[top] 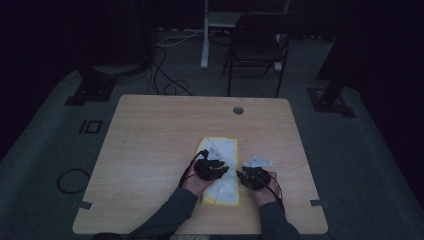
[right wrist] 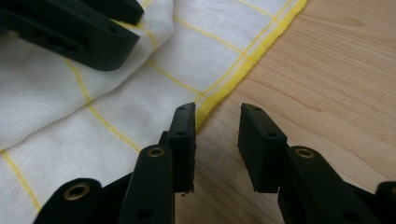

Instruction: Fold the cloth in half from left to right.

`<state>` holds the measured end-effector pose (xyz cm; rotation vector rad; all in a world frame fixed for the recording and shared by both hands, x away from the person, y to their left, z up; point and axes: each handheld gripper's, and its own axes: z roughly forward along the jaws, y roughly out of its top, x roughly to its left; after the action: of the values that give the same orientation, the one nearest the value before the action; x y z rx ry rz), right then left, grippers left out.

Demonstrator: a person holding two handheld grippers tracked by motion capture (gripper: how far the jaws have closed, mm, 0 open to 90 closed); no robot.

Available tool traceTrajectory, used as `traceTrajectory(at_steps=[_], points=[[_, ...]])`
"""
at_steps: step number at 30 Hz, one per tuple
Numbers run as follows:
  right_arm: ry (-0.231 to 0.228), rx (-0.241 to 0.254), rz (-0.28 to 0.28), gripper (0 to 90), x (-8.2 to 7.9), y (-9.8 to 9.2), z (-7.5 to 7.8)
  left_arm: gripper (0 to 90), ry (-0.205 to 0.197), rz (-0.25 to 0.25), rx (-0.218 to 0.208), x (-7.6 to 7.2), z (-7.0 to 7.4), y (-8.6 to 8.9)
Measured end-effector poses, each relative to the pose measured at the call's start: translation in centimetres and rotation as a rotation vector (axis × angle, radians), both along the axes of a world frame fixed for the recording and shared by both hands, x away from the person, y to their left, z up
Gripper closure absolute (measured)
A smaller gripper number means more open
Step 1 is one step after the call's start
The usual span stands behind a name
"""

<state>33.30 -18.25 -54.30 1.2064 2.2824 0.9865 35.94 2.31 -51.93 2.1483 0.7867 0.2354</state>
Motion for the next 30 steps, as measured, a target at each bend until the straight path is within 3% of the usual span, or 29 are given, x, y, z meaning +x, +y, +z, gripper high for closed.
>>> traceTrajectory(at_steps=[4,8,11,12,13,17,23,30], points=[[0.000,0.001,0.002,66.2,0.0,-0.1,0.0,62.7,-0.018,-0.003,-0.013,-0.5,1.0,0.4],[0.001,0.002,0.001,65.9,0.0,-0.1,0.0,62.9,-0.051,0.009,-0.047,-1.3,3.0,2.4],[0.001,0.003,0.001,65.9,0.0,-0.1,0.0,64.3,-0.053,0.013,-0.051,-1.5,3.2,2.8],[0.001,0.001,0.003,65.7,0.0,-0.1,0.0,64.6,-0.049,0.039,-0.059,-2.0,3.6,4.6],[-0.001,0.000,0.004,65.7,0.0,-0.1,0.0,64.5,-0.045,0.049,-0.058,-2.1,3.6,5.1],[0.002,0.003,0.001,65.5,0.0,-0.1,0.0,64.0,-0.021,0.079,-0.058,-2.5,3.1,6.5],[0.001,0.002,0.002,65.3,0.0,-0.2,0.0,63.5,0.063,0.116,-0.077,-3.7,0.7,8.9],[0.000,0.003,0.002,65.2,0.0,-0.2,0.0,63.6,0.111,0.100,-0.076,-4.6,-0.9,9.2]])
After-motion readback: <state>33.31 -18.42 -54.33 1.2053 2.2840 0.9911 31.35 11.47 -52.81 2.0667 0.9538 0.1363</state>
